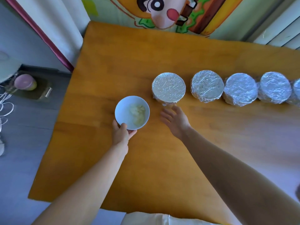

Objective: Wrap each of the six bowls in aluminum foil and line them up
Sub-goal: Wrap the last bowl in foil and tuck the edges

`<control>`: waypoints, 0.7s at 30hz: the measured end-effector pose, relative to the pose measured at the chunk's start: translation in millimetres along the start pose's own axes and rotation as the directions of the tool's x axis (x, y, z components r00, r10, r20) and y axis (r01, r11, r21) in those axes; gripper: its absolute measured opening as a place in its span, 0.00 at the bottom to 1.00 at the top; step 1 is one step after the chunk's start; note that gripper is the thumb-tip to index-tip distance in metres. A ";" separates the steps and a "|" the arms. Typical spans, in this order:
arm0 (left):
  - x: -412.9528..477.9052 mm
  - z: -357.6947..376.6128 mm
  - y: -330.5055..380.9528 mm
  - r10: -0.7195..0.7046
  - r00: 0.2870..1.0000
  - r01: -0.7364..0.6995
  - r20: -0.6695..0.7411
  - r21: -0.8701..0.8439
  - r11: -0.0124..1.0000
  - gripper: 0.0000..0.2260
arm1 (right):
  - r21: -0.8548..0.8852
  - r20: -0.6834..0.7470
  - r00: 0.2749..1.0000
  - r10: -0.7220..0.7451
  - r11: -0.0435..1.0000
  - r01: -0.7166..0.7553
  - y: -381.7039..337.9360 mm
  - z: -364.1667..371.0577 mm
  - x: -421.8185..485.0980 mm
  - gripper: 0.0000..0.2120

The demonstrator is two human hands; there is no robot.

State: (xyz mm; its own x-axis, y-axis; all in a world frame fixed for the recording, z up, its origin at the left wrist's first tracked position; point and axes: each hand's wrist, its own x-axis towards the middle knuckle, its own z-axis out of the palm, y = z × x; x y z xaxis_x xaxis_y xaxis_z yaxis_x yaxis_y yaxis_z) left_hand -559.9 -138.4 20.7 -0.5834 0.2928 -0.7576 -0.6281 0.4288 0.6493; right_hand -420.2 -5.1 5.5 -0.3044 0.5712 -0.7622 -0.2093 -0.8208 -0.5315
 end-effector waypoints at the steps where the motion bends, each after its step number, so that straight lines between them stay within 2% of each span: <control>1: -3.6 -2.6 -3.6 0.001 1.000 -0.001 -0.002 0.008 1.000 0.25 | -0.034 0.007 0.999 0.037 0.999 -0.036 4.4 -4.9 -2.9 0.10; 5: -20.1 -12.1 -19.9 0.031 0.999 -0.033 0.020 0.076 0.997 0.25 | -0.259 0.080 0.979 0.187 0.952 -0.161 21.7 -24.2 -17.3 0.14; 8: -36.6 -12.0 -31.8 0.030 0.997 -0.039 0.068 0.132 0.991 0.25 | -0.356 0.128 0.968 0.215 0.921 -0.157 28.3 -40.6 -32.2 0.14; 11: -55.2 -1.6 -44.8 0.029 0.991 -0.058 0.133 0.222 0.973 0.21 | -0.432 0.160 0.967 0.200 0.895 -0.113 26.0 -62.7 -49.4 0.11; 14: -72.5 16.6 -64.5 0.022 0.980 -0.076 0.199 0.265 0.961 0.17 | -0.459 0.135 0.980 0.149 0.886 -0.071 18.8 -94.0 -67.1 0.10; 17: -89.2 42.4 -89.2 -0.001 0.968 -0.077 0.250 0.300 0.951 0.20 | -0.438 0.087 0.991 0.098 0.898 -0.050 9.4 -133.2 -86.5 0.13; 21: -119.2 87.0 -120.6 -0.047 0.950 -0.066 0.309 0.346 0.936 0.22 | -0.387 0.032 0.999 0.038 0.922 -0.022 -7.7 -190.0 -113.1 0.11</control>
State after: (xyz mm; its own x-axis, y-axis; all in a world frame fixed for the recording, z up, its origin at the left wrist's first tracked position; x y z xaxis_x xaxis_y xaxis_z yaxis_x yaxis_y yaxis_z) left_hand -369.8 -150.6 27.0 -0.3651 0.5222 -0.7707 -0.3712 0.6776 0.6349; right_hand -207.6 -62.9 25.6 -0.3420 0.5393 -0.7695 0.1740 -0.7684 -0.6159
